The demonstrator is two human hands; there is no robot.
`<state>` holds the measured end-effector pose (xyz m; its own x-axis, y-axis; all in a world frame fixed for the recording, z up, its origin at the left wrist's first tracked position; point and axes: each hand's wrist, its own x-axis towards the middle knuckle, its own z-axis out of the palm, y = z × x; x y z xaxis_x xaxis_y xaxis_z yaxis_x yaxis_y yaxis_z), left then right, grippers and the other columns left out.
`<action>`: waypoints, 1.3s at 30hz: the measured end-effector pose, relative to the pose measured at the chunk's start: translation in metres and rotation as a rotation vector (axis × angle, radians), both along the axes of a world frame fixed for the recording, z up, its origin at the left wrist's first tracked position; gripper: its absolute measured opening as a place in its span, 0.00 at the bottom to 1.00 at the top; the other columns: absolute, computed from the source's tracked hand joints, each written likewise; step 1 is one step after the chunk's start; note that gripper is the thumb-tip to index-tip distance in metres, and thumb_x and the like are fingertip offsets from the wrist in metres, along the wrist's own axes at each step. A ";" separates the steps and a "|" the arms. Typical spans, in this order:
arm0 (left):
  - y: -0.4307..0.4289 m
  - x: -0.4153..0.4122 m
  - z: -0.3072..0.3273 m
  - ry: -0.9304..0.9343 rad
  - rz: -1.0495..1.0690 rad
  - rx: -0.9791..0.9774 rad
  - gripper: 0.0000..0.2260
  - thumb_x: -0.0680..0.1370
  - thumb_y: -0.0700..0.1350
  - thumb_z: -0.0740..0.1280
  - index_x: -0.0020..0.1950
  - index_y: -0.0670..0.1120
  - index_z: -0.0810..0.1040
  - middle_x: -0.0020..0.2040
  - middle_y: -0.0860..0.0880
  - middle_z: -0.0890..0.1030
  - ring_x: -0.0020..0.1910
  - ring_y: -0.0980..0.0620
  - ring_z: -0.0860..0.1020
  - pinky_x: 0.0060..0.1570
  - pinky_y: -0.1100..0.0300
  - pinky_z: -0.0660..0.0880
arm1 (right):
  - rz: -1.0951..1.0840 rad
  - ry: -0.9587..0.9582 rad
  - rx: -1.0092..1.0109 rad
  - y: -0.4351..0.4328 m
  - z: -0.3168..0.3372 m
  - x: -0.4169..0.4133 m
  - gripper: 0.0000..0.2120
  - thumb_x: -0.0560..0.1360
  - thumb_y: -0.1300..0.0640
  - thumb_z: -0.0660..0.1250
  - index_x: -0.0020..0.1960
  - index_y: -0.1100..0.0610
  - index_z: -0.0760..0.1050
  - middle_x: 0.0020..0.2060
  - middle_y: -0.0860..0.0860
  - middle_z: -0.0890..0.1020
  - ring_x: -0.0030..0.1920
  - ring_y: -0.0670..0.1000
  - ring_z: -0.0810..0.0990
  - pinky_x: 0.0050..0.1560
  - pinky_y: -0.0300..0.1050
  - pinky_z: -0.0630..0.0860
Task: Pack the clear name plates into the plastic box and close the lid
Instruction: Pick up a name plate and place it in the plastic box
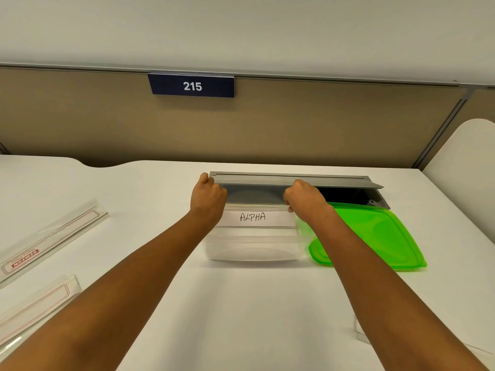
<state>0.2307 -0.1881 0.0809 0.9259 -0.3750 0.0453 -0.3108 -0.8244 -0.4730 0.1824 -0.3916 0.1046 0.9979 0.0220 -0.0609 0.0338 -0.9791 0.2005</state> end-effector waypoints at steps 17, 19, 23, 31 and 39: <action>0.003 -0.010 -0.004 -0.028 -0.021 -0.066 0.12 0.79 0.46 0.63 0.61 0.43 0.77 0.58 0.43 0.80 0.59 0.47 0.75 0.68 0.55 0.60 | 0.007 -0.014 0.017 0.003 -0.009 -0.006 0.14 0.77 0.68 0.61 0.62 0.62 0.73 0.60 0.57 0.77 0.61 0.58 0.77 0.56 0.49 0.76; 0.003 -0.011 -0.003 -0.021 -0.030 -0.079 0.11 0.80 0.45 0.62 0.60 0.43 0.78 0.56 0.43 0.81 0.57 0.47 0.76 0.69 0.55 0.60 | 0.006 -0.022 0.015 0.004 -0.010 -0.006 0.14 0.77 0.68 0.61 0.62 0.62 0.73 0.60 0.57 0.77 0.61 0.58 0.77 0.56 0.50 0.76; 0.005 -0.013 -0.001 -0.020 -0.056 -0.122 0.11 0.80 0.43 0.60 0.59 0.42 0.78 0.56 0.43 0.81 0.56 0.47 0.77 0.69 0.55 0.60 | -0.006 -0.034 0.035 0.005 -0.010 -0.007 0.14 0.77 0.68 0.60 0.61 0.62 0.73 0.60 0.58 0.77 0.61 0.59 0.77 0.56 0.51 0.76; 0.024 -0.024 0.018 -0.121 -0.096 -0.391 0.14 0.80 0.41 0.57 0.54 0.46 0.82 0.53 0.47 0.83 0.53 0.46 0.77 0.58 0.55 0.65 | -0.046 -0.131 0.241 0.010 0.006 -0.022 0.15 0.78 0.58 0.63 0.64 0.60 0.74 0.60 0.58 0.76 0.62 0.58 0.74 0.57 0.51 0.75; 0.075 -0.049 0.038 -0.139 0.082 -0.779 0.16 0.81 0.49 0.59 0.65 0.45 0.76 0.65 0.46 0.78 0.63 0.45 0.74 0.62 0.53 0.66 | -0.059 -0.239 0.494 0.057 0.037 -0.038 0.18 0.77 0.53 0.64 0.64 0.59 0.74 0.61 0.57 0.77 0.63 0.58 0.74 0.63 0.52 0.73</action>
